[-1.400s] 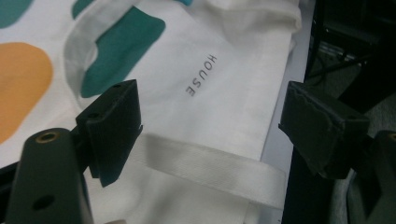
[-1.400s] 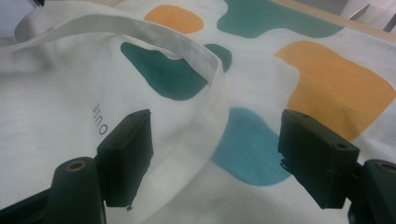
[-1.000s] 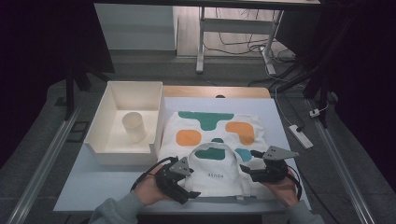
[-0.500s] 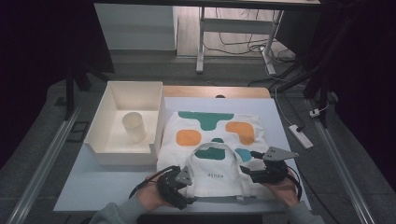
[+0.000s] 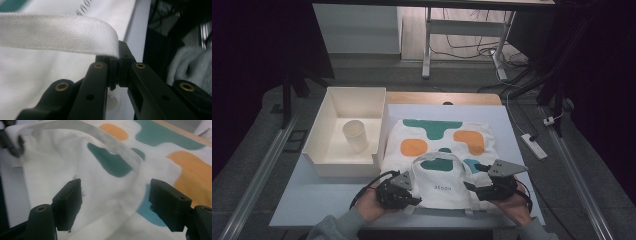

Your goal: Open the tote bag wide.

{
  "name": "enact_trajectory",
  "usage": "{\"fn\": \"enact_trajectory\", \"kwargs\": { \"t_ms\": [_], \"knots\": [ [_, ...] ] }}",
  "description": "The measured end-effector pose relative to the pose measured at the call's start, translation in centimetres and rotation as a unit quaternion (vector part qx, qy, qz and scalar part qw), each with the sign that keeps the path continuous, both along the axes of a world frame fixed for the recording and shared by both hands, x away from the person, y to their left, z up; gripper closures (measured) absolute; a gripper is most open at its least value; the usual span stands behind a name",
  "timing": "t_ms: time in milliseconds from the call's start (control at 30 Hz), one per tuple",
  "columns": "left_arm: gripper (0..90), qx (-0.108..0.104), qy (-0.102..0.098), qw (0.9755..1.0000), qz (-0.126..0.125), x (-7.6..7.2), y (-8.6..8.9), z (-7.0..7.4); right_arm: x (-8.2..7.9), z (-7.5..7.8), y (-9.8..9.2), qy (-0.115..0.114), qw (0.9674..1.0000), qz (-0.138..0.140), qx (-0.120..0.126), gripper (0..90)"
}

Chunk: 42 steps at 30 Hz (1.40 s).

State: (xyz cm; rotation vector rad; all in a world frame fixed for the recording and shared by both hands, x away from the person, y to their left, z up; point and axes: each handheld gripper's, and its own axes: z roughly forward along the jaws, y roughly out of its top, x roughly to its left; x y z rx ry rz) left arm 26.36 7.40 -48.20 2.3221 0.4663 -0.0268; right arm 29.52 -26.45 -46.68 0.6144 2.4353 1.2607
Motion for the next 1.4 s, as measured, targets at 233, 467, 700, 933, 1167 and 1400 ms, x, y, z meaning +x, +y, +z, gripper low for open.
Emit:
{"fn": "enact_trajectory", "kwargs": {
  "t_ms": [233,467,700,933,1167,1400],
  "knots": [
    [87.5,-0.031,-0.013,0.9989,0.034,0.6,1.0,0.9,-1.7,0.2,3.4,0.035,0.9953,0.085,-0.029,29.8],
    [87.5,-0.039,-0.018,0.9983,0.040,0.9,1.4,1.4,-2.1,-1.1,4.8,0.062,0.9875,0.120,-0.080,38.2],
    [87.5,-0.044,-0.016,0.9981,0.041,1.2,1.7,1.6,-1.5,-1.5,4.4,0.068,0.9863,0.106,-0.107,61.4],
    [87.5,-0.044,-0.014,0.9981,0.041,1.3,1.6,1.5,-1.3,-1.6,4.3,0.075,0.9850,0.112,-0.108,79.2],
    [87.1,-0.046,-0.011,0.9982,0.036,1.3,1.6,1.4,-1.6,-1.3,4.4,0.062,0.9855,0.112,-0.111,87.6],
    [87.0,-0.057,-0.003,0.9979,0.029,1.2,1.9,1.4,-2.2,0.0,4.1,0.026,0.9899,0.111,-0.084,88.1]
  ]
}}
